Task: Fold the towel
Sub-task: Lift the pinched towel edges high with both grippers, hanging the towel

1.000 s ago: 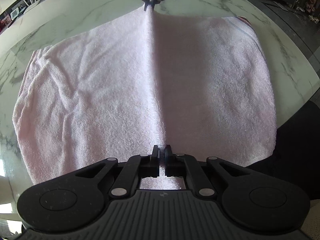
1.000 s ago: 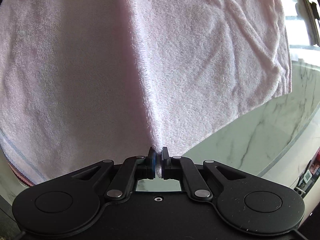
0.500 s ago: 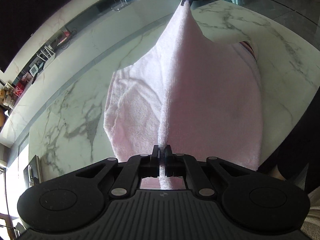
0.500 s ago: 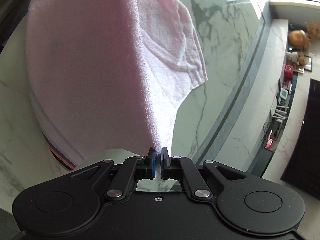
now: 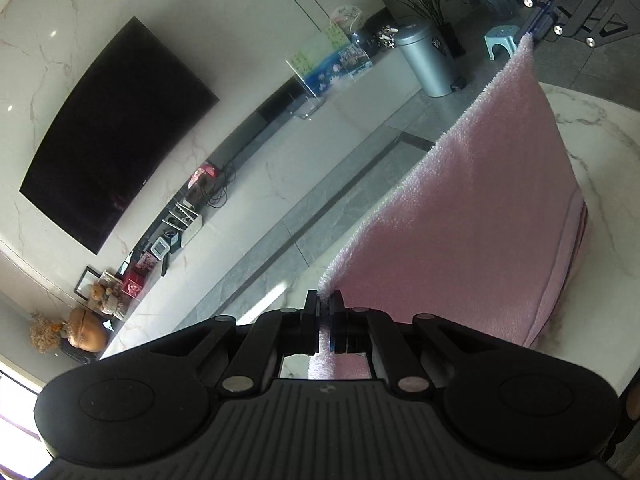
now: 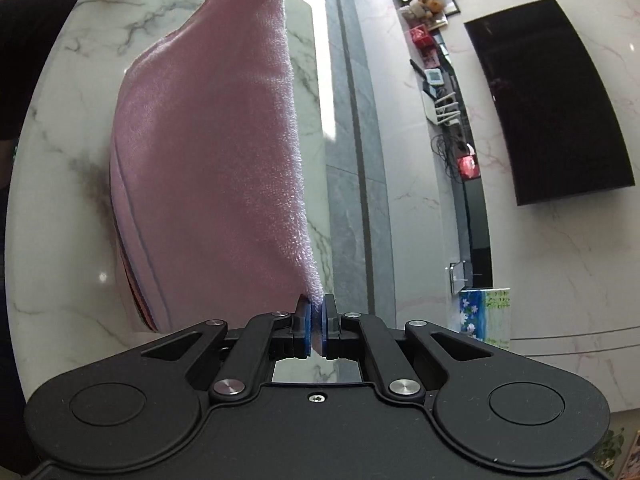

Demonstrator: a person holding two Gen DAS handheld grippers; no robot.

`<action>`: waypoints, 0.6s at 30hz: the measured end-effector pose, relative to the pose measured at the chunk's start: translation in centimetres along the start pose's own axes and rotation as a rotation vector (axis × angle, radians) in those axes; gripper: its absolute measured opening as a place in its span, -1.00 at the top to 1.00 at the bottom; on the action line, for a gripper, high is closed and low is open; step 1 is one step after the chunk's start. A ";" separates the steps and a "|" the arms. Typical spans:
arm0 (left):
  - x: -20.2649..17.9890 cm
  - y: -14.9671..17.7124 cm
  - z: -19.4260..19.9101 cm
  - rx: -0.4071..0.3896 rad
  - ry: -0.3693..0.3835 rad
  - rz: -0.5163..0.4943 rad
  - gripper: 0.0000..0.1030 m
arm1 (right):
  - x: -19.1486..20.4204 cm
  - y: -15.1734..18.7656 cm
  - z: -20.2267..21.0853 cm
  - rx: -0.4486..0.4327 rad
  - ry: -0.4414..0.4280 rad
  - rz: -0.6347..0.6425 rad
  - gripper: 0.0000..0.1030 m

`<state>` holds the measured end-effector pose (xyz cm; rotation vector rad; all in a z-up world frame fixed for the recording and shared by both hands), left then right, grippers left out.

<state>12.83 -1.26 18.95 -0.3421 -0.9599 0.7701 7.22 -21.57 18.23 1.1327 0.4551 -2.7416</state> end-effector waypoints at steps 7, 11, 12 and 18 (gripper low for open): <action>2.3 -4.5 -3.3 -0.047 -0.065 -0.015 0.94 | -6.1 -2.5 -4.6 0.009 0.053 -0.100 0.95; 2.6 -5.6 -6.2 -0.047 -0.098 -0.041 0.94 | -8.2 -3.0 -9.1 0.036 0.076 -0.137 0.95; 2.7 -5.9 -7.0 -0.038 -0.101 -0.038 0.94 | -8.6 -3.0 -10.2 0.047 0.081 -0.145 0.95; 4.1 -7.8 -10.4 -0.009 -0.112 -0.029 0.94 | -11.8 -2.4 -14.2 0.083 0.130 -0.184 0.95</action>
Point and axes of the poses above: each gripper's, at about its wrist camera, not at the fingertips, and z roughly against the way its jaws point, x to its left, y to its underside, the point moved 8 cm from there along -z, roughly the way its jaws point, and after that the axes turned 2 degrees about -x, right-handed, at the moved point
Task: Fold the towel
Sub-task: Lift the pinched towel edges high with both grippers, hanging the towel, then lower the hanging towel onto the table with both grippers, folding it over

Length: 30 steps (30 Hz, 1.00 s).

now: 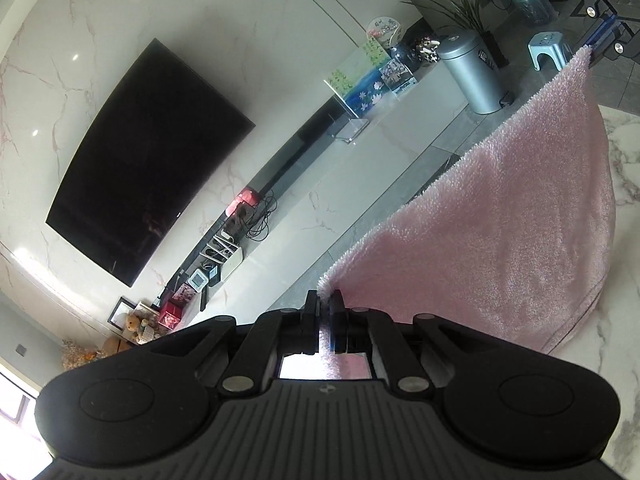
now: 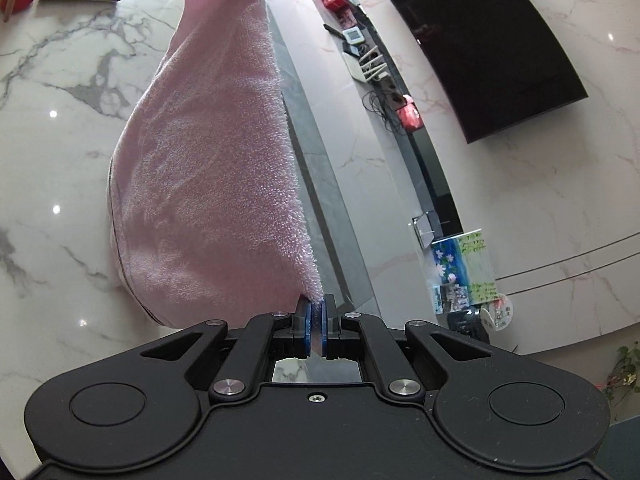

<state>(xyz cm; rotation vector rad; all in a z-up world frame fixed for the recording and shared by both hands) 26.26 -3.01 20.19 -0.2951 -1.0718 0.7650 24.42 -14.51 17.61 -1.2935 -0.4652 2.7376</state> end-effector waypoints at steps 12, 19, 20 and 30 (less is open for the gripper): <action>-0.3 0.4 0.7 -0.064 0.011 -0.044 0.94 | -0.9 0.9 -0.1 0.006 0.020 0.007 0.95; -7.2 7.2 3.3 -0.043 0.157 -0.149 0.93 | 8.5 5.5 1.2 0.057 -0.171 0.065 0.95; -8.5 8.6 3.9 -0.029 0.186 -0.156 0.93 | 9.4 5.9 1.3 0.060 -0.189 0.066 0.95; -17.9 19.8 9.2 0.064 0.457 -0.186 0.93 | 22.9 11.2 4.4 0.090 -0.450 0.009 0.95</action>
Point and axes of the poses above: each gripper's, at about its wrist camera, not at the fingertips, and z roughly against the way its jaws point, x to its left, y to its underside, the point moved 8 cm from there along -z, roughly the way its jaws point, and after that the axes turned 2 degrees about -x, right-handed, at the moved point
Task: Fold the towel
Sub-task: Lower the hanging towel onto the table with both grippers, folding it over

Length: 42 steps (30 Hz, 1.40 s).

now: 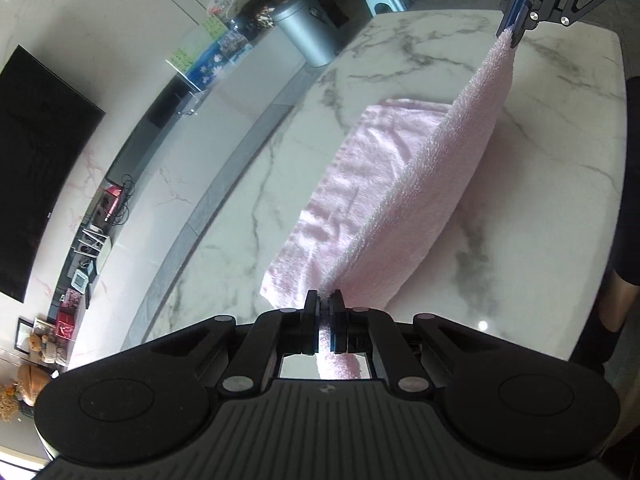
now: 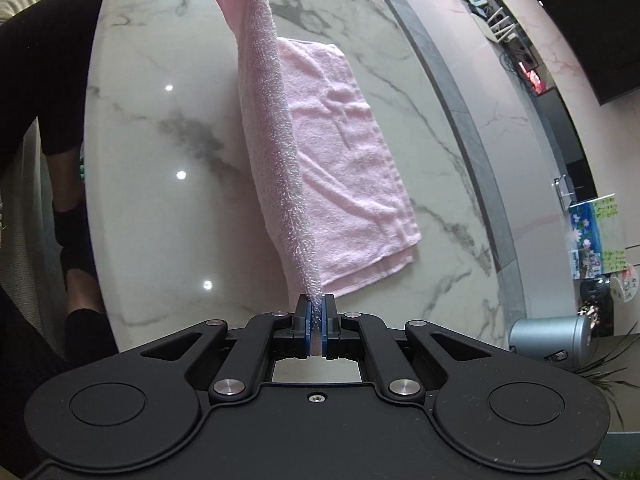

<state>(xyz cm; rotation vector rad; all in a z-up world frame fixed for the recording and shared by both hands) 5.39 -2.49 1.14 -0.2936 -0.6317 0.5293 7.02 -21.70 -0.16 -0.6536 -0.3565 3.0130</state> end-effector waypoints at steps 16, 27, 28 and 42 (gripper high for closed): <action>-7.3 7.1 -2.5 0.071 0.159 0.137 0.92 | 8.5 3.6 -5.4 -0.018 -0.144 -0.208 0.95; -7.8 8.3 -3.3 0.072 0.149 0.136 0.74 | 8.8 4.0 -6.6 -0.049 -0.130 -0.222 0.93; -7.8 8.5 -3.3 0.071 0.146 0.138 0.71 | 8.8 4.0 -6.6 -0.053 -0.128 -0.222 0.93; -7.9 9.8 -2.9 0.081 0.105 0.124 0.65 | 8.8 3.8 -6.9 -0.040 -0.127 -0.249 0.90</action>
Point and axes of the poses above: each gripper's, at about its wrist camera, not at the fingertips, and z roughly against the way its jaws point, x to its left, y to its underside, the point moved 8 cm from there along -z, roughly the way its jaws point, and after that the axes turned 2 degrees about -x, right-handed, at the moved point
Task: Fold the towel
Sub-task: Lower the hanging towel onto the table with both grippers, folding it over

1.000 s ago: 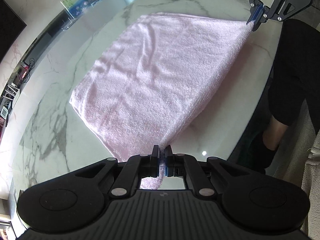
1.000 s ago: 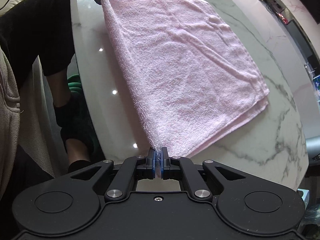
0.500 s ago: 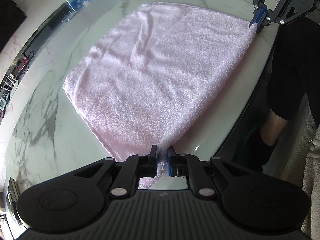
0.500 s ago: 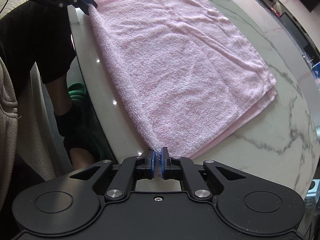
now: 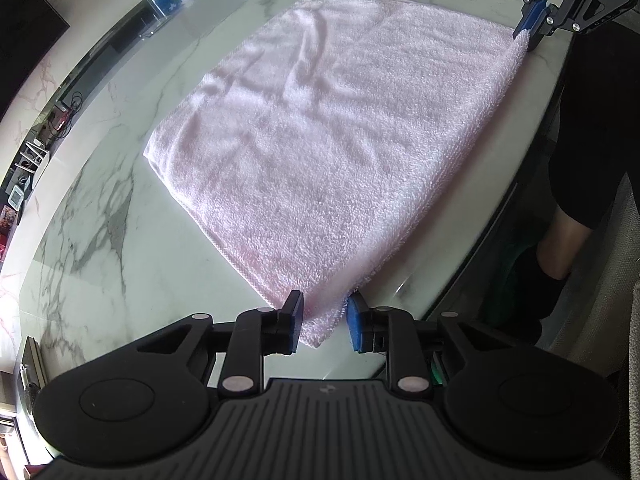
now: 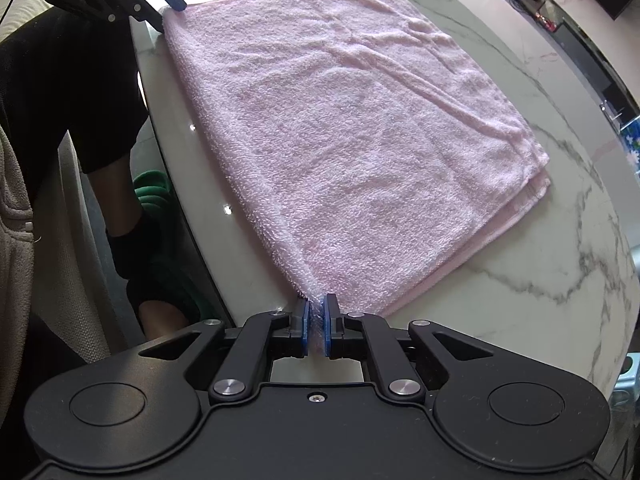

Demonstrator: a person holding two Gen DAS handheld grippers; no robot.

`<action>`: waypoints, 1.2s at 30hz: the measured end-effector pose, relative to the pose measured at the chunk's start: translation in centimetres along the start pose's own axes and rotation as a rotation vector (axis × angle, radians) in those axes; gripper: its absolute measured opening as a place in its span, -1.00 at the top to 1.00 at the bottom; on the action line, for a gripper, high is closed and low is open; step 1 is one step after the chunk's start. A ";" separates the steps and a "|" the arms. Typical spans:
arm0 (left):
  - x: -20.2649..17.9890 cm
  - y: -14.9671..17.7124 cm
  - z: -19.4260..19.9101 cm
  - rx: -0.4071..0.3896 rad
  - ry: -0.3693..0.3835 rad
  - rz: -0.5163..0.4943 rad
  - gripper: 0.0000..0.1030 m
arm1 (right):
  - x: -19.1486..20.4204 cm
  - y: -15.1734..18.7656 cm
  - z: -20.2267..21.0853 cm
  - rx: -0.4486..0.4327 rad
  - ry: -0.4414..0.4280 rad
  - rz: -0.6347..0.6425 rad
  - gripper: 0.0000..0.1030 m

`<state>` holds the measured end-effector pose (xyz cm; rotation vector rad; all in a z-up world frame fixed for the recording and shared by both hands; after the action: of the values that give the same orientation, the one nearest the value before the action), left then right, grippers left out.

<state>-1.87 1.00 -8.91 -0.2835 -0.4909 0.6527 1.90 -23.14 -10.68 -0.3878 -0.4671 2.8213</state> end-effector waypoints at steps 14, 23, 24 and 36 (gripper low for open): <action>0.1 -0.2 -0.4 0.032 0.015 0.038 0.90 | -0.5 0.1 0.0 0.011 0.010 -0.095 0.89; -0.2 0.6 0.5 0.026 0.049 0.085 0.91 | 0.2 0.2 0.7 0.026 0.025 -0.106 0.93; 0.0 0.6 0.8 0.021 0.044 0.096 0.91 | 0.3 0.2 1.0 0.022 0.025 -0.111 0.94; 3.8 -2.1 3.4 -0.039 -0.001 0.116 0.92 | -2.5 -1.6 5.7 -0.024 0.062 -0.178 0.95</action>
<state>0.06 2.14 -3.87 -0.3502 -0.4906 0.7562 2.84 -23.96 -4.41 -0.4162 -0.4968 2.6267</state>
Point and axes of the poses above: each gripper's, at about its wrist camera, not at the fingertips, and z roughly against the way its jaws point, x to its left, y to its underside, the point moved 8 cm from there along -z, roughly the way its jaws point, and after that the axes turned 2 degrees about -x, right-handed, at the moved point
